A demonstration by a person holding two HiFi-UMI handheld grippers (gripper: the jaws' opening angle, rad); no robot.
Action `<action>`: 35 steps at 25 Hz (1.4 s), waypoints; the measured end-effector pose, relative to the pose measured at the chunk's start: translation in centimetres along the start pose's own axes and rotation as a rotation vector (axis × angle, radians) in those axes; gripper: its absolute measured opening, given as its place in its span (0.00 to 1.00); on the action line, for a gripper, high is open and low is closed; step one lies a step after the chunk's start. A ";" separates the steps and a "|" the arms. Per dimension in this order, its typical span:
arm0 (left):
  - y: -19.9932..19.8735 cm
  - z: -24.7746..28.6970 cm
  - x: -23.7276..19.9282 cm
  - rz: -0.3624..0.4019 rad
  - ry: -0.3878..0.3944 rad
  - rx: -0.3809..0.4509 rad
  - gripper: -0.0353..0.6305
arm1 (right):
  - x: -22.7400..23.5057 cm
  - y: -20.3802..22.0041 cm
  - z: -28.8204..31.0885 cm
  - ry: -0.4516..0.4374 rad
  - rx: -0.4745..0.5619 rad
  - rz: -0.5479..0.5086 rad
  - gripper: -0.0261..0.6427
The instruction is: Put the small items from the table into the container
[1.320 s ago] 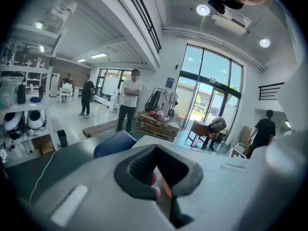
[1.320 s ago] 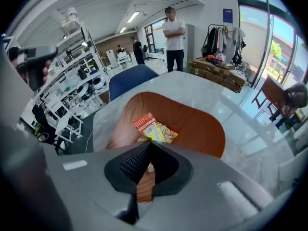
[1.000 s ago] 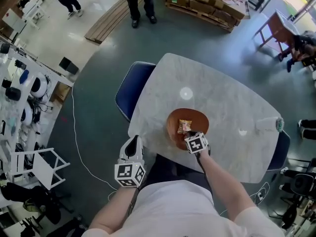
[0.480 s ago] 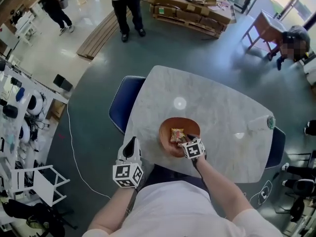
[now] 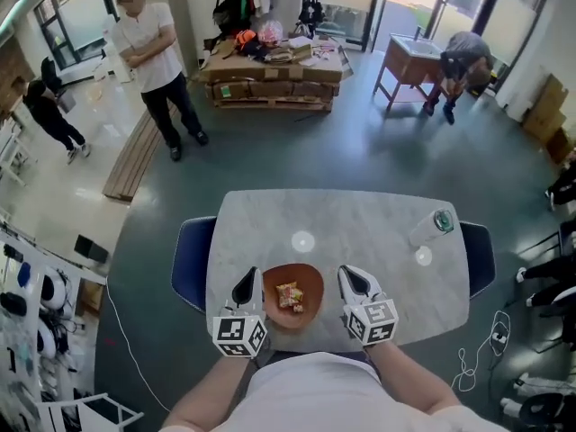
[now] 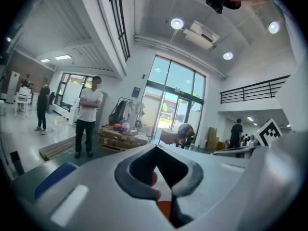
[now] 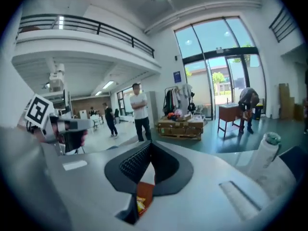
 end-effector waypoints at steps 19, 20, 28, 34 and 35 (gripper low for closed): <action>-4.2 3.8 10.5 0.089 0.284 0.069 0.06 | 1.4 -3.9 -7.1 0.086 0.207 0.008 0.08; -4.2 3.8 10.4 0.091 0.284 0.070 0.06 | 1.3 -3.8 -7.1 0.087 0.208 0.003 0.08; -3.7 4.1 10.9 0.099 0.299 0.061 0.06 | 1.8 -3.1 -7.6 0.109 0.195 0.004 0.08; -3.0 4.3 11.4 0.105 0.314 0.038 0.06 | 2.0 -2.6 -7.9 0.126 0.188 -0.008 0.08; -3.0 4.3 11.5 0.106 0.316 0.036 0.06 | 2.1 -2.4 -8.0 0.129 0.186 -0.009 0.08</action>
Point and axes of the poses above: the fingertips, and each gripper's own axes: z forward along the fingers, x to its right, y out of its underside, the point moved 5 cm from there along -z, backward along the fingers, and after that the axes turned 10 degrees about z, right-handed, at the moved point
